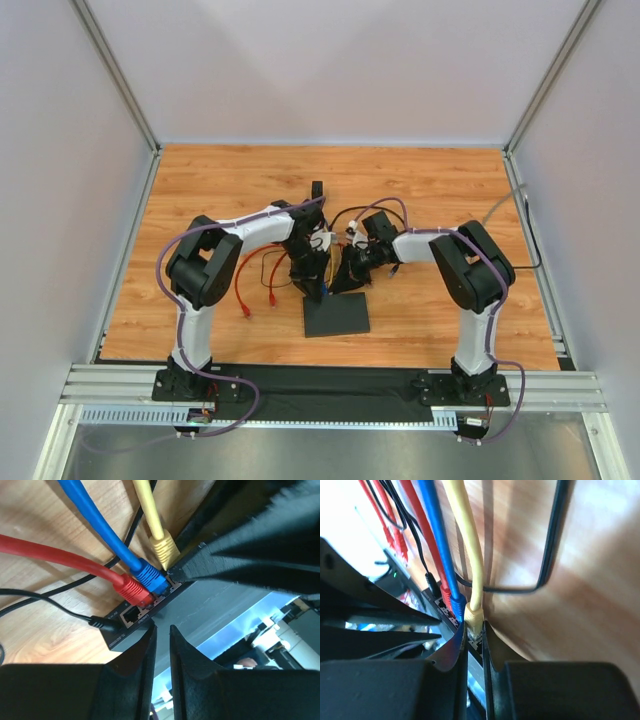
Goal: Pull the plug from the switch port
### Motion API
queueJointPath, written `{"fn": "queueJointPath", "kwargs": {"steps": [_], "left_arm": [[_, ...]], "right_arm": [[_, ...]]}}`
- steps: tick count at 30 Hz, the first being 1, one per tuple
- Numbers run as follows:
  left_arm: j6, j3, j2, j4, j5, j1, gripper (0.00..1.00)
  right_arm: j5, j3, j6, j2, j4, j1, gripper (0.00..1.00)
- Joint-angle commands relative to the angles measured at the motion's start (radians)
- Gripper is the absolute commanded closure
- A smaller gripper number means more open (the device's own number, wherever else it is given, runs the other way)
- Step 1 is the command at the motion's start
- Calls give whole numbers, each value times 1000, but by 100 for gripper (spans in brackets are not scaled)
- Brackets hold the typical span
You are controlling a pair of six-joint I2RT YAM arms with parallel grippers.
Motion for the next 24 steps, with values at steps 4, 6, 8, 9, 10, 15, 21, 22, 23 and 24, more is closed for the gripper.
{"fn": "queueJointPath", "kwargs": {"steps": [4, 6, 8, 9, 10, 15, 21, 22, 23, 24], "left_arm": [[-9, -49, 66, 19, -137, -10, 75], [-3, -58, 68, 17, -150, -9, 75], [-3, -71, 59, 20, -164, -10, 75], [-3, -75, 56, 22, -164, -10, 75], [-1, -80, 48, 23, -165, -9, 75], [26, -104, -4, 45, -162, -10, 75], [54, -100, -110, 65, -148, -9, 74], [57, -100, -113, 71, -142, -10, 74], [59, -104, -111, 75, -139, -10, 74], [59, -104, -104, 75, -131, -9, 74]], "right_arm": [[283, -55, 131, -172, 189, 2, 100], [345, -50, 117, -187, 170, 4, 100], [403, -22, 77, -199, 117, 4, 100], [412, -4, 53, -204, 97, 2, 100], [416, 17, 27, -210, 42, 4, 100], [454, 192, -65, -296, -225, -6, 100], [814, 450, -216, -388, -771, -30, 100], [960, 506, -228, -405, -857, -39, 100], [1019, 536, -240, -413, -889, -67, 100], [1078, 560, -245, -426, -917, -82, 100]]}}
